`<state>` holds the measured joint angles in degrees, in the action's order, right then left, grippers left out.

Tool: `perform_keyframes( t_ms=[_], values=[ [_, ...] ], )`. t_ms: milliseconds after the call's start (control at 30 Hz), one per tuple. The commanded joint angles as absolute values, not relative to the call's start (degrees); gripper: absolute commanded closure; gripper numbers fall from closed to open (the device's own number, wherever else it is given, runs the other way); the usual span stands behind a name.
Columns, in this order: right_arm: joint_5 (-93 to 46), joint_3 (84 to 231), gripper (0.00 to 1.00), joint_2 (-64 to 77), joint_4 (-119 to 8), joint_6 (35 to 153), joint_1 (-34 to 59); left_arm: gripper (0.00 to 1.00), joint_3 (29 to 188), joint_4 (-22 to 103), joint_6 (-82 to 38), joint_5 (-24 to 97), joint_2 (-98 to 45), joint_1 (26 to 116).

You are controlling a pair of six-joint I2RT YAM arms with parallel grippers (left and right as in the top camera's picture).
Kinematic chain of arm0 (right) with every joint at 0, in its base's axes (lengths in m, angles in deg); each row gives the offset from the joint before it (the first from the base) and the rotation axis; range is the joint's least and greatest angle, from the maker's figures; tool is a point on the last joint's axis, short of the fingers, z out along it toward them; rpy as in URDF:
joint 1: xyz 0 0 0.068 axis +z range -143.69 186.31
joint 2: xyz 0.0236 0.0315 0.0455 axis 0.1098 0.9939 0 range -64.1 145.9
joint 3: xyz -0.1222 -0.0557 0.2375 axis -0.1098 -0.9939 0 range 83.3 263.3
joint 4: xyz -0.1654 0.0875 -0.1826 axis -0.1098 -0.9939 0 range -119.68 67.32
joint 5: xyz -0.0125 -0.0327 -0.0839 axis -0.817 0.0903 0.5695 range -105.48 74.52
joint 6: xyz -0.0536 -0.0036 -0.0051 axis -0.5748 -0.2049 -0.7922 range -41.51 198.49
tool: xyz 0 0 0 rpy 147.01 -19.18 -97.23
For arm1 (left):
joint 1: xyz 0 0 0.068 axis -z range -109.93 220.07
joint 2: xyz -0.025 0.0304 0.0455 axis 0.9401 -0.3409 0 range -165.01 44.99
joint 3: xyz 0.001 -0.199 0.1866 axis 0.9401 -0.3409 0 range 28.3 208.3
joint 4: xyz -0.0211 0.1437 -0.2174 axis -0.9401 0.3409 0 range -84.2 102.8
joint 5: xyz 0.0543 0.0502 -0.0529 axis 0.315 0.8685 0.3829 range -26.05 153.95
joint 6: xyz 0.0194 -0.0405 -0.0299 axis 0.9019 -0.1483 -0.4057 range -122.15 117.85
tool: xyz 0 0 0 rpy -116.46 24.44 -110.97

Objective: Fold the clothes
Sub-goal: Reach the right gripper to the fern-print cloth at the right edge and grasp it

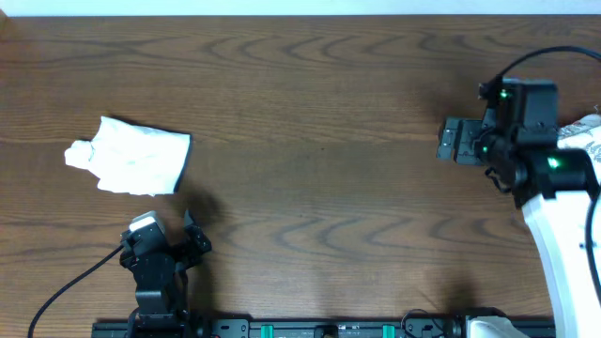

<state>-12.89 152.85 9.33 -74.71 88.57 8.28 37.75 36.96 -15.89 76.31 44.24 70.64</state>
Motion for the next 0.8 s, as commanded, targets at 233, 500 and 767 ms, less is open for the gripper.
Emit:
perform_keyframes(
  t_ms=[233,500,767],
  values=[
    [1.8,153.6,0.01,13.0,-77.0,99.7,-2.3,0.02,36.8,37.0,-16.4,76.8,44.2,70.4],
    [2.2,153.6,0.04,17.2,-73.4,92.3,-13.9,0.02,36.8,37.0,-16.4,76.8,44.2,70.4],
    [6.6,153.6,0.02,27.3,-66.9,88.6,-14.2,0.02,36.8,37.0,-16.4,76.8,44.2,70.4]
  ],
)
